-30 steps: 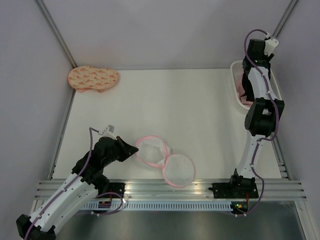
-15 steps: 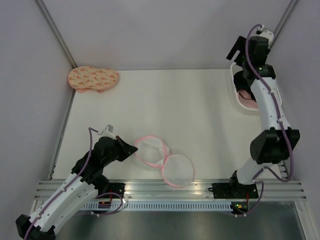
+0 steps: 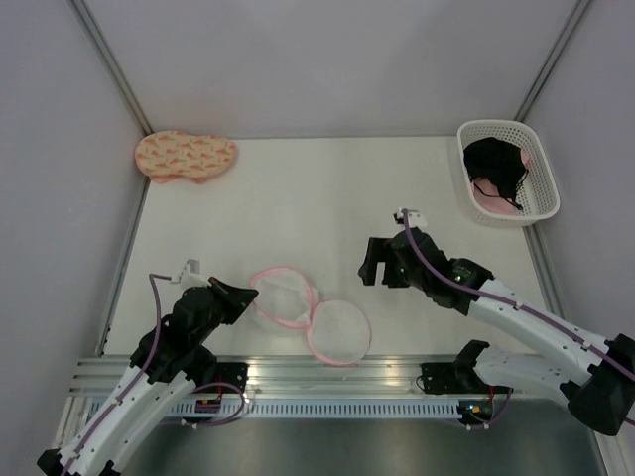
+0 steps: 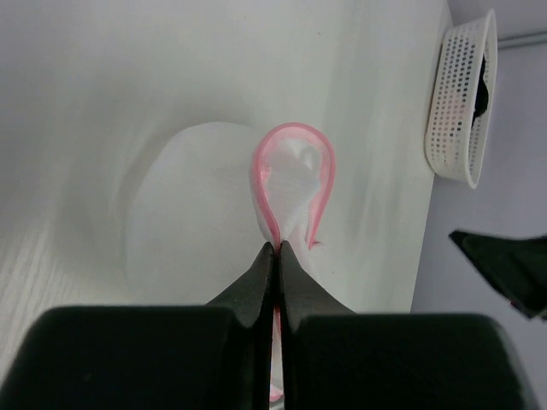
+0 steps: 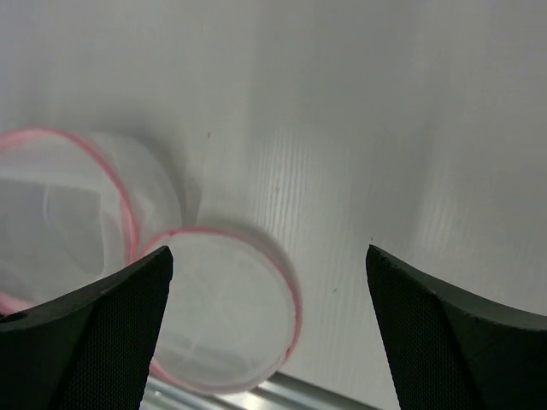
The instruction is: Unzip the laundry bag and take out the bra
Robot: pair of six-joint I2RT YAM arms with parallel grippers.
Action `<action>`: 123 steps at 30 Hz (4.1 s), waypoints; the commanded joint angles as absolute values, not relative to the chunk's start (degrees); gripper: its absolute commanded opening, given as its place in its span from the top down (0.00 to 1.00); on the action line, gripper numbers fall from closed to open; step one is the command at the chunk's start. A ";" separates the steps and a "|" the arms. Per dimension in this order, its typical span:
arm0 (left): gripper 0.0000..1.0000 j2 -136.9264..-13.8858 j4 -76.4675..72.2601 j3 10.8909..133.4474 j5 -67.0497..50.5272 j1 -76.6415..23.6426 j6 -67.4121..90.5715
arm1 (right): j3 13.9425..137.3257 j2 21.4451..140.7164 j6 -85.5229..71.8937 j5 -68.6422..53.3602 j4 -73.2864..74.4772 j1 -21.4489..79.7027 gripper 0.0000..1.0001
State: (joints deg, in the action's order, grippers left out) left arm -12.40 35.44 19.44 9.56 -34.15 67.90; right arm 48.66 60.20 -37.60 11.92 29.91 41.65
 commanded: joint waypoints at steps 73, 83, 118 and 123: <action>0.64 -5.71 35.86 16.26 11.16 -34.28 75.06 | 73.83 98.17 -41.75 4.14 3.96 70.40 1.00; 0.19 -3.08 38.85 16.79 13.10 -34.28 75.50 | 74.18 100.37 -40.96 5.54 5.10 69.26 1.00; 0.22 -34.49 27.95 20.99 9.75 -34.36 54.07 | 52.66 64.71 -35.07 -2.64 -10.82 61.44 0.15; 0.20 -39.81 25.76 22.76 13.97 -34.45 50.54 | 49.22 59.34 -34.98 -0.35 -7.47 61.35 0.16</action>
